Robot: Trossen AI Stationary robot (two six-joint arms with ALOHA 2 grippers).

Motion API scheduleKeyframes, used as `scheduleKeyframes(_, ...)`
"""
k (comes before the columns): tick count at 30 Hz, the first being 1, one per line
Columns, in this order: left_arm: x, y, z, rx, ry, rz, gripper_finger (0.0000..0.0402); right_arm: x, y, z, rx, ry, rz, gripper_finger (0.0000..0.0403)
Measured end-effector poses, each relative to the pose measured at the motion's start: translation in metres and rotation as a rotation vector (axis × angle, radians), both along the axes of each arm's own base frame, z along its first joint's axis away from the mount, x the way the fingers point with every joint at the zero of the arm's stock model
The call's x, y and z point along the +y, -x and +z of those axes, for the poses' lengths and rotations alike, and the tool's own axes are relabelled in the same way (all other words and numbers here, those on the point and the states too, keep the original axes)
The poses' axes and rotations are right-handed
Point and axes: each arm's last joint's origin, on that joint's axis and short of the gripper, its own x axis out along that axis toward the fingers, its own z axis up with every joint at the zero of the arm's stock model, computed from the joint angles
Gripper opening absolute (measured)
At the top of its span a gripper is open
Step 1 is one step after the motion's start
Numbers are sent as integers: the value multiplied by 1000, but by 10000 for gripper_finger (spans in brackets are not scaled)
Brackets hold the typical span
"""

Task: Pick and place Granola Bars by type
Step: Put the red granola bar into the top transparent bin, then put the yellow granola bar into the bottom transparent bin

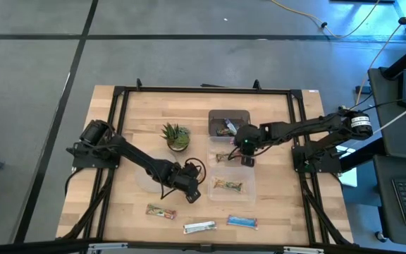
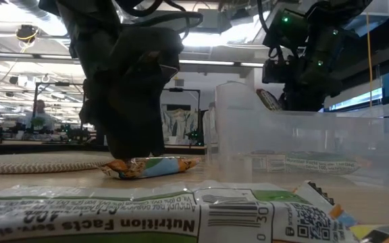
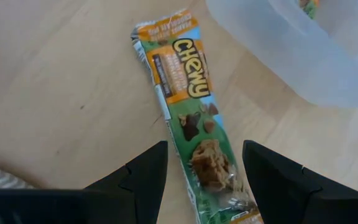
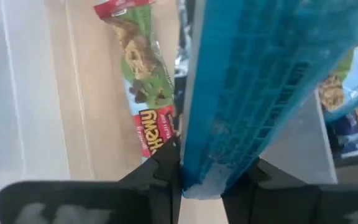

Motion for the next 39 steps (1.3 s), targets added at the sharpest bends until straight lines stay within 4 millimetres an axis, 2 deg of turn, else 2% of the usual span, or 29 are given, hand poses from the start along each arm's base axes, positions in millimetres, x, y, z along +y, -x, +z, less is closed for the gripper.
scheduleKeyframes(8,0,0,-3,12,-1,-2,200,1,0,0,-4,-17,63,89)
scheduleKeyframes(19,0,1,-12,62,-11,4,192,2,-1,0,-9,-59,76,182)
scheduleKeyframes(27,0,0,-19,82,-22,3,187,2,-1,0,-9,-60,76,199)
scheduleKeyframes(31,0,1,-20,87,-28,-5,167,2,-1,0,-9,-60,76,200)
scheduleKeyframes(39,1,2,-21,104,-36,-4,100,2,-1,0,-9,-71,51,200)
